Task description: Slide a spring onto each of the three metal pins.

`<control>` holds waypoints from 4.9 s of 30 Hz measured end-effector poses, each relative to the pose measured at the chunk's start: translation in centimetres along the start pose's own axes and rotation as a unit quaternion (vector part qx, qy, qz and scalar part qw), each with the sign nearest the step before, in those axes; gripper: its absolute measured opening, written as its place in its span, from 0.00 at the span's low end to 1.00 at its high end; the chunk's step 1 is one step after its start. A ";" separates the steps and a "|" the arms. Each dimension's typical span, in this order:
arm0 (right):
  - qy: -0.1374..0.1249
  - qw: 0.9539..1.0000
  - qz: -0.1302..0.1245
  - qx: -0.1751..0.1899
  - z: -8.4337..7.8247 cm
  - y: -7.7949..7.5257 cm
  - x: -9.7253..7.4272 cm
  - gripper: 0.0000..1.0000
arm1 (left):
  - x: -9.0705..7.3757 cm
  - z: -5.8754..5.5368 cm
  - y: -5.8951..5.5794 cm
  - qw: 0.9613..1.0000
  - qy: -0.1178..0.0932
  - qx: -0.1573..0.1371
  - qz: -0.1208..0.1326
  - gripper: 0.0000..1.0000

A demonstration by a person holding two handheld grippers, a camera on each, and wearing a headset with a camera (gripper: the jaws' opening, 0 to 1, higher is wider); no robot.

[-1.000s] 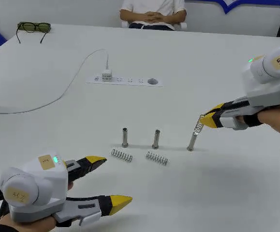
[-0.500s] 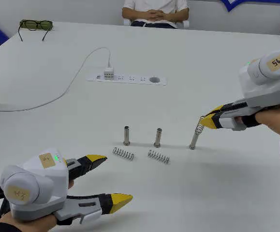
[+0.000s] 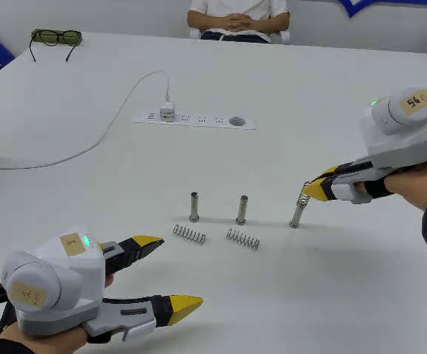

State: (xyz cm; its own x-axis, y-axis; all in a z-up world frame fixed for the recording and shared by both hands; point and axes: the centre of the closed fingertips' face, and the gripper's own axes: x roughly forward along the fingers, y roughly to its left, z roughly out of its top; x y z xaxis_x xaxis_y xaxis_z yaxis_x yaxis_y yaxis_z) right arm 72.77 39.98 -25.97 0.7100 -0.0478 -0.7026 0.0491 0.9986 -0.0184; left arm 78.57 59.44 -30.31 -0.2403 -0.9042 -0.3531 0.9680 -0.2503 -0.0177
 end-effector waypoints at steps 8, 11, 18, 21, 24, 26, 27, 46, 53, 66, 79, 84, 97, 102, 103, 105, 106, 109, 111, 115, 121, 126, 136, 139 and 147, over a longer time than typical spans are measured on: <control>0.003 1.000 -0.001 0.006 -0.5 0.0 0.7 0.11 | 0.0 0.0 0.0 1.000 0.001 0.000 -0.001 0.64; 0.004 1.000 -0.002 0.007 -0.7 -0.1 1.0 0.12 | 0.0 0.0 -0.1 1.000 0.001 0.000 -0.001 0.64; 0.007 1.000 -0.004 0.012 -1.2 0.0 1.6 0.12 | -0.1 0.0 0.0 1.000 0.002 0.000 0.000 0.64; 0.010 1.000 -0.004 0.015 -1.5 0.0 1.9 0.12 | -0.1 -0.1 0.0 1.000 0.003 0.000 0.000 0.64; 0.009 1.000 -0.006 0.018 -1.8 0.0 2.1 0.12 | -0.1 0.0 0.1 1.000 0.002 0.000 0.001 0.64; 0.010 1.000 -0.007 0.021 -2.0 0.0 2.3 0.12 | -0.1 -0.1 0.1 1.000 0.002 -0.001 0.001 0.64; 0.010 1.000 -0.008 0.021 -2.0 0.0 2.3 0.12 | -0.1 -0.1 0.1 1.000 0.002 -0.001 0.001 0.64; 0.013 1.000 -0.018 0.022 -2.8 -0.3 3.2 0.12 | -0.2 -0.4 0.1 1.000 0.003 -0.005 0.003 0.64; 0.008 1.000 -0.023 0.008 -2.7 -0.4 3.1 0.12 | -0.1 -0.4 0.2 1.000 0.002 -0.005 0.004 0.64; -0.024 1.000 -0.016 -0.011 -0.9 0.6 2.3 0.24 | 0.0 -0.3 0.0 1.000 0.001 -0.004 0.002 0.64; -0.030 0.999 0.006 -0.041 0.4 2.9 2.7 0.23 | 0.0 -0.3 0.1 1.000 0.001 -0.003 0.001 0.64; -0.023 0.998 0.018 -0.049 0.1 3.9 3.3 0.23 | 0.0 -0.3 0.0 1.000 0.001 -0.003 0.001 0.64; -0.005 0.997 0.048 -0.052 -1.6 6.4 5.2 0.20 | 0.0 -0.3 -0.1 1.000 0.004 -0.002 0.000 0.64; 0.005 0.997 0.056 -0.051 -2.5 7.0 6.0 0.19 | 0.0 -0.4 -0.2 1.000 0.005 -0.003 0.000 0.64; 0.007 0.997 0.059 -0.051 -2.7 7.1 6.1 0.19 | 0.0 -0.4 -0.2 1.000 0.005 -0.003 -0.001 0.64; 0.008 0.997 0.061 -0.051 -2.8 7.3 6.3 0.18 | 0.0 -0.4 -0.2 1.000 0.006 -0.002 -0.001 0.64; 0.010 0.997 0.063 -0.050 -3.0 7.4 6.4 0.18 | 0.0 -0.5 -0.2 1.000 0.007 -0.003 -0.001 0.64; 0.012 0.996 0.066 -0.050 -3.2 7.7 6.8 0.18 | 0.1 -0.5 -0.3 1.000 0.007 -0.003 -0.002 0.64; 0.013 0.996 0.069 -0.051 -3.3 8.0 6.9 0.17 | 0.1 -0.5 -0.4 1.000 0.007 -0.003 -0.003 0.64; 0.016 0.996 0.071 -0.052 -3.4 8.1 7.2 0.17 | 0.1 -0.5 -0.4 1.000 0.007 -0.003 -0.003 0.64; 0.020 0.996 0.074 -0.054 -3.7 8.3 7.6 0.16 | 0.1 -0.7 -0.2 1.000 0.007 -0.006 -0.001 0.64; 0.022 0.995 0.076 -0.052 -3.8 8.3 7.8 0.15 | 0.1 -0.8 -0.2 1.000 0.007 -0.007 -0.001 0.64; 0.025 0.995 0.077 -0.051 -4.1 8.4 8.1 0.13 | 0.2 -0.7 -0.2 1.000 0.007 -0.007 -0.001 0.63; 0.027 0.995 0.076 -0.050 -4.4 8.4 8.2 0.12 | 0.1 -0.7 -0.2 1.000 0.007 -0.007 0.000 0.63; 0.023 0.995 0.078 -0.049 -4.2 8.6 8.0 0.12 | 0.1 -0.6 -0.1 1.000 0.007 -0.004 0.001 0.63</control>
State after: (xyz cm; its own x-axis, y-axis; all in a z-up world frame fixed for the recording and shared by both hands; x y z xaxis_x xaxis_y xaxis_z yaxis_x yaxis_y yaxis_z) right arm 75.90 48.24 -34.73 0.6704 0.1074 -0.7342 -0.1296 0.9912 0.0267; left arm 78.48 59.59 -30.86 -0.2378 -0.8993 -0.3669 0.9689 -0.2462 -0.0245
